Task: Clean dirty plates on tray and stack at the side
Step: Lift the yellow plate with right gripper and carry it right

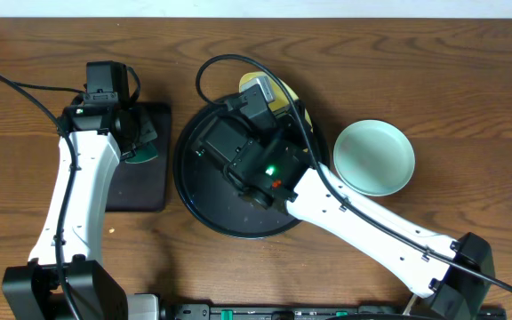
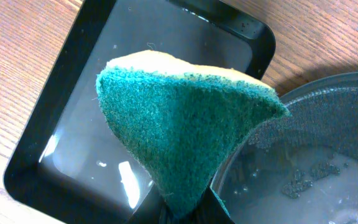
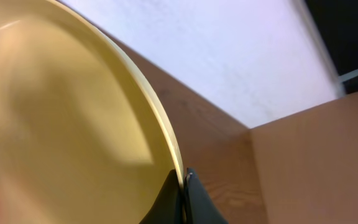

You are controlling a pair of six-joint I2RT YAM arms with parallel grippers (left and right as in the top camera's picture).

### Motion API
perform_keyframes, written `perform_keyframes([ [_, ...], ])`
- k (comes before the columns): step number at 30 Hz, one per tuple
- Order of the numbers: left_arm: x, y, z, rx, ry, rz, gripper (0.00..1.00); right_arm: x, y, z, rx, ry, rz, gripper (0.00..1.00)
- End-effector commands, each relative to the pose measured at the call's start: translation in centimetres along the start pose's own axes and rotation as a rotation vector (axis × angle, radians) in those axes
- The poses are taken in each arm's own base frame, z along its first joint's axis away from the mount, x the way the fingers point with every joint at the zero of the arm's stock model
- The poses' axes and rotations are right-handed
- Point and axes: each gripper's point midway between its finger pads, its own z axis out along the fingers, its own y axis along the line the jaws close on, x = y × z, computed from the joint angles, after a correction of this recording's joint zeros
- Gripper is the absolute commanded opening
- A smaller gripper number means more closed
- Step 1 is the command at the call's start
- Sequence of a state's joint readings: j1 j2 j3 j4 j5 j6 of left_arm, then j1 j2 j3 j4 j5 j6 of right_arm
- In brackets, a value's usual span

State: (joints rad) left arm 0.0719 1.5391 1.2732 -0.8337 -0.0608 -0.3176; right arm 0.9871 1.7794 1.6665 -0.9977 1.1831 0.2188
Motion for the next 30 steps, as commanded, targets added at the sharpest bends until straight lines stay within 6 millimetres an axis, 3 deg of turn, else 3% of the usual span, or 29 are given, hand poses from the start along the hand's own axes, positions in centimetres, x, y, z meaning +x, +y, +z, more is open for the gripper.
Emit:
perform_keyframes([
  [1,-0.2,0.1,-0.2,-0.001,-0.006,-0.010,0.08,-0.8,-2.4,-0.7,0.093,-0.038,0.015,0.01],
  [5,-0.2,0.1,-0.2,-0.001,-0.006,-0.010,0.08,-0.7,-2.3,-0.7,0.090,-0.037,0.038,0.01],
  [9,-0.2,0.1,-0.2,-0.001,-0.006,-0.010,0.08,-0.2,-0.9,-0.1,-0.004,-0.004,0.064,0.01],
  [15,-0.2,0.1,-0.2,-0.001,-0.005,-0.009,0.08,1.6,4.6,1.2,-0.395,0.142,0.118,0.01],
  [20,-0.2,0.1,-0.2,-0.001,-0.006,-0.010,0.08,2.3,6.7,2.3,-0.657,0.248,0.217,0.01],
  [25,-0.2,0.1,-0.2,-0.003,-0.003,-0.009,0.08,3.0,6.8,3.8,-0.885,0.354,0.346,0.01],
  [30,0.0,0.2,-0.2,-0.005,0.002,-0.009,0.08,4.8,4.0,7.0,-0.989,0.462,0.508,0.01],
])
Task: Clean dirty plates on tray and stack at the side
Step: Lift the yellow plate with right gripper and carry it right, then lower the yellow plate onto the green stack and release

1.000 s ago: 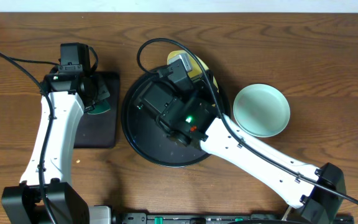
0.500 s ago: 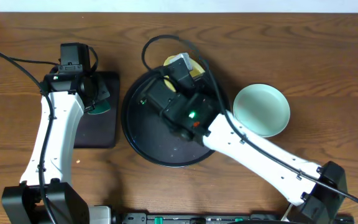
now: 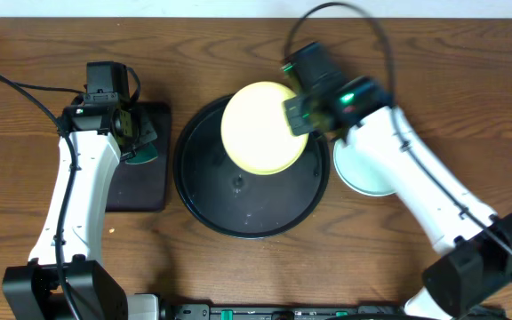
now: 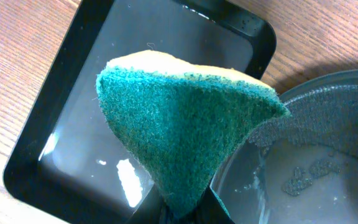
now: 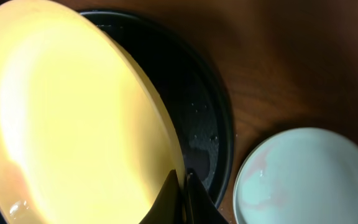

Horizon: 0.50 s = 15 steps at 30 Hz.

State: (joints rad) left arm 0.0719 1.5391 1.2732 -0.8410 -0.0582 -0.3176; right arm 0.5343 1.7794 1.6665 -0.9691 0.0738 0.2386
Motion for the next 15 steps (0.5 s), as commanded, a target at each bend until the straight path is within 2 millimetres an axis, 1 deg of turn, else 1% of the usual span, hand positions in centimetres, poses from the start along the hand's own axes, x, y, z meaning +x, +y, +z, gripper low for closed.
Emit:
perform_keyframes([
  [1,-0.2,0.2,-0.2,-0.005,-0.004,-0.010,0.08,-0.3,-1.7,-1.1,-0.187,0.038,0.142,0.01],
  [5,-0.1,0.2,-0.2,-0.007,0.000,-0.009,0.08,0.4,-8.2,-1.0,-0.110,0.068,0.276,0.01],
  [8,0.0,0.3,-0.2,-0.008,0.003,-0.008,0.08,1.6,-13.3,-0.8,-0.014,0.089,0.371,0.01],
  [9,0.0,0.3,-0.2,-0.009,0.003,-0.005,0.08,2.1,-14.5,-0.6,0.012,0.097,0.395,0.01],
  [12,0.0,0.3,-0.2,-0.009,0.004,0.050,0.08,4.7,-18.2,0.2,0.105,0.147,0.461,0.01],
  [14,0.0,0.3,-0.2,-0.009,0.005,0.071,0.08,6.9,-19.9,1.0,0.144,0.192,0.499,0.01],
  [15,0.0,0.3,-0.2,-0.009,0.005,0.079,0.08,7.8,-20.4,1.4,0.152,0.209,0.515,0.01],
])
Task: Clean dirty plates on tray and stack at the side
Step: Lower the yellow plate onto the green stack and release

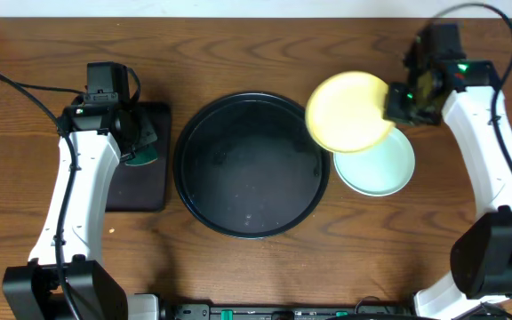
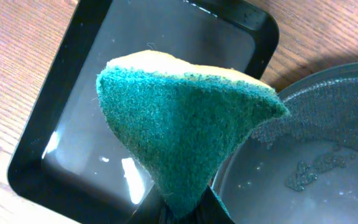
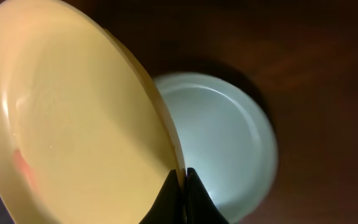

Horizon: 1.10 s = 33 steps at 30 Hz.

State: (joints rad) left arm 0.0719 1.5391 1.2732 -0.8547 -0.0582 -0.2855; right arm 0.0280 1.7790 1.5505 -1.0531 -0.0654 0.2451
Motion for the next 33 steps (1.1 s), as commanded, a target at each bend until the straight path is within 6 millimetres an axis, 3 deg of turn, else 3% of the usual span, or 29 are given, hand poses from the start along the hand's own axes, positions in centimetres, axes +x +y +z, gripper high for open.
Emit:
perform_keyframes([
  [1,-0.2,0.2,-0.2,-0.005,-0.005,0.060,0.08,1.7,-3.2,1.2,0.061,0.041,0.062,0.01],
  [6,-0.2,0.2,-0.2,-0.005,-0.005,0.106,0.08,3.9,-6.1,3.4,0.089,0.098,0.134,0.01],
  [12,-0.2,0.2,-0.2,-0.006,-0.005,0.124,0.08,4.4,-7.7,4.1,0.099,0.105,0.178,0.02],
  [13,-0.2,0.2,-0.2,-0.006,-0.006,0.135,0.08,4.4,-7.7,4.1,0.098,0.103,0.178,0.12],
  [14,-0.2,0.2,-0.2,-0.006,-0.006,0.154,0.08,4.4,-7.6,4.1,0.096,0.102,0.178,0.31],
  [15,-0.3,0.3,-0.2,-0.008,-0.006,0.164,0.08,4.3,-7.5,4.1,0.090,0.101,0.177,0.40],
  [23,-0.9,2.2,0.4,-0.030,0.000,0.139,0.08,3.2,-4.5,3.1,-0.049,0.085,0.123,0.73],
  [29,-0.8,3.3,3.2,-0.051,0.045,0.123,0.08,1.1,-1.2,-0.6,-0.078,-0.049,0.031,0.82],
  [33,0.0,3.3,5.7,-0.064,0.111,0.131,0.08,0.4,0.7,-2.8,-0.092,-0.137,-0.027,0.97],
])
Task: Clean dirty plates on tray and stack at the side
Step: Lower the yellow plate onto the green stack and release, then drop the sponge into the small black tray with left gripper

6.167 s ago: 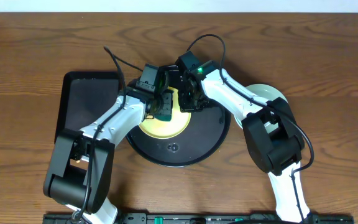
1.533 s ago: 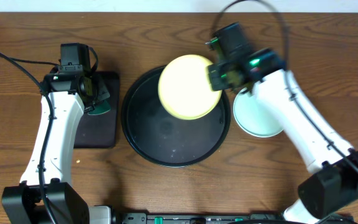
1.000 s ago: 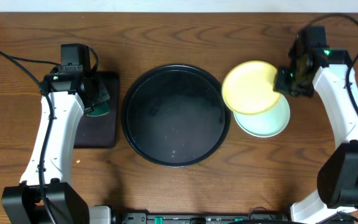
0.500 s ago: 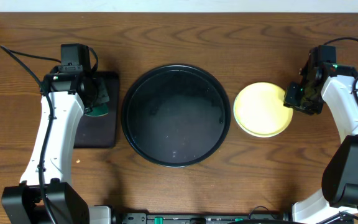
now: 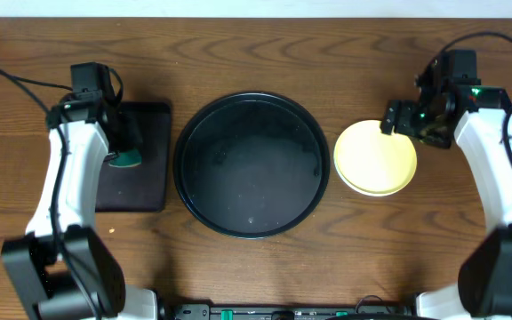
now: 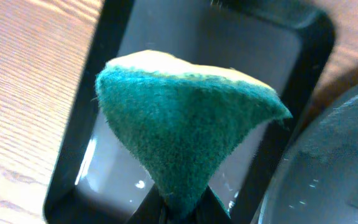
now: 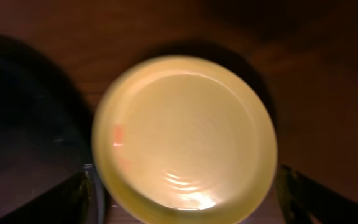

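The yellow plate [image 5: 373, 157] lies flat on the table right of the round black tray [image 5: 252, 220], on top of a pale green plate whose rim [image 7: 98, 196] just shows. My right gripper [image 5: 412, 124] hovers over the yellow plate [image 7: 185, 130], open, its fingers [image 7: 73, 194] spread wider than the plate and holding nothing. My left gripper [image 5: 123, 149] is shut on a green and yellow sponge [image 6: 185, 124] above the small black rectangular tray [image 6: 185, 37].
The round tray [image 6: 347, 155] holds only water drops. The rectangular tray [image 5: 149, 182] sits at its left with a wet bottom. Brown wooden table all around; a pale wall edge runs along the far side.
The yellow plate, held tilted in my right gripper over the pale green plate, now lies on it, and the right gripper is open. My left gripper with the sponge has shifted left over the rectangular tray.
My right gripper first held the yellow plate on edge over the round tray, then flat above the tray's far right, then over the pale green plate. Now the plate rests on that plate, released. The left gripper kept the sponge throughout.
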You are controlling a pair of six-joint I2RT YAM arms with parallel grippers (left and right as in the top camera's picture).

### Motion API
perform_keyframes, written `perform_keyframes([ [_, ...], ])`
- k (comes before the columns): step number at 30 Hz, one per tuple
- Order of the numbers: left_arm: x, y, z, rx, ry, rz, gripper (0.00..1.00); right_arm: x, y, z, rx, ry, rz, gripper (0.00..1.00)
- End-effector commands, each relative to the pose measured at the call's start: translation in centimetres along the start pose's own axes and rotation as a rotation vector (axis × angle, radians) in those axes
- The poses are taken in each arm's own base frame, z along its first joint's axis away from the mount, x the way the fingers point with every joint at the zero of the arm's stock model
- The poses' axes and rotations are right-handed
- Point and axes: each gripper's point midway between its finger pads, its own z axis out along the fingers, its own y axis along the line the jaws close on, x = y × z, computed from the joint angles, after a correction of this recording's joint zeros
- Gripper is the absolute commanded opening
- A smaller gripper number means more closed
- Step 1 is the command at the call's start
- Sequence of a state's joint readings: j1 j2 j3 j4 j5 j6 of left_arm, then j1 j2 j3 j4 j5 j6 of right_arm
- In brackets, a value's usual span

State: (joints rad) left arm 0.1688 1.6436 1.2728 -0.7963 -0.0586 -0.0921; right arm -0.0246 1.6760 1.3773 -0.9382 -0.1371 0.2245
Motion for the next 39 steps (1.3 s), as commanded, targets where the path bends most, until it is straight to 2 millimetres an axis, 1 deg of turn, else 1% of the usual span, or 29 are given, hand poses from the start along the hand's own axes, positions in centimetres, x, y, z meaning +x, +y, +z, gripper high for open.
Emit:
perform_keyframes([
  [1,1.2,0.1,2.7,-0.015,0.082,0.026,0.08,-1.3,2.7,-3.5,-0.036,-0.115,-0.067,0.99],
  [3,2.1,-0.1,4.3,-0.014,0.135,0.029,0.08,-1.2,3.6,-4.4,-0.045,-0.140,-0.090,0.99],
  [5,2.5,-0.4,5.1,-0.005,0.162,0.028,0.08,-1.1,4.0,-4.7,-0.051,-0.146,-0.100,0.99],
  [6,2.7,-0.5,5.4,-0.002,0.174,0.024,0.12,-1.0,4.1,-4.8,-0.052,-0.146,-0.102,0.99],
  [8,2.9,-0.5,5.7,-0.004,0.182,0.019,0.23,-0.9,4.1,-4.8,-0.052,-0.143,-0.105,0.99],
  [12,2.8,-0.5,5.7,-0.004,0.181,0.019,0.39,-0.8,4.1,-4.7,-0.051,-0.138,-0.104,0.99],
  [14,2.9,-0.5,5.7,-0.004,0.184,0.019,0.42,-0.7,4.1,-4.7,-0.050,-0.135,-0.104,0.99],
  [17,2.9,-0.4,5.4,-0.004,0.185,0.019,0.44,-0.7,4.1,-4.7,-0.050,-0.135,-0.104,0.99],
  [19,2.9,-0.5,4.8,0.005,0.187,0.019,0.43,-0.7,4.1,-4.7,-0.050,-0.134,-0.105,0.99],
  [21,2.6,-1.0,3.7,0.039,0.181,0.015,0.43,-0.7,4.1,-4.7,-0.049,-0.132,-0.107,0.99],
  [24,1.9,-2.2,1.0,0.122,0.143,0.006,0.43,-0.6,4.1,-4.8,-0.050,-0.133,-0.107,0.99],
  [27,1.2,-3.9,-2.8,0.251,0.070,0.000,0.43,-0.7,4.2,-5.5,-0.054,-0.149,-0.109,0.99],
  [28,1.0,-3.9,-3.7,0.260,0.047,0.001,0.48,-0.8,4.2,-5.9,-0.057,-0.160,-0.110,0.99],
  [29,0.9,-3.8,-4.6,0.263,0.022,0.001,0.56,-0.9,4.3,-6.4,-0.061,-0.174,-0.112,0.99],
  [30,0.7,-3.7,-5.6,0.267,-0.007,0.002,0.71,-1.0,4.4,-7.3,-0.065,-0.196,-0.114,0.99],
  [33,0.4,-3.5,-7.6,0.276,-0.067,0.003,0.73,-1.6,4.6,-10.3,-0.066,-0.279,-0.119,0.99],
  [35,0.2,-3.5,-8.5,0.285,-0.097,0.004,0.74,-1.9,4.7,-13.0,-0.070,-0.356,-0.123,0.99],
  [37,0.1,-3.5,-8.9,0.287,-0.112,0.004,0.74,-1.8,4.9,-15.7,-0.085,-0.427,-0.129,0.99],
  [39,0.1,-3.5,-8.9,0.287,-0.112,0.004,0.74,-1.4,5.0,-18.1,-0.102,-0.487,-0.134,0.99],
])
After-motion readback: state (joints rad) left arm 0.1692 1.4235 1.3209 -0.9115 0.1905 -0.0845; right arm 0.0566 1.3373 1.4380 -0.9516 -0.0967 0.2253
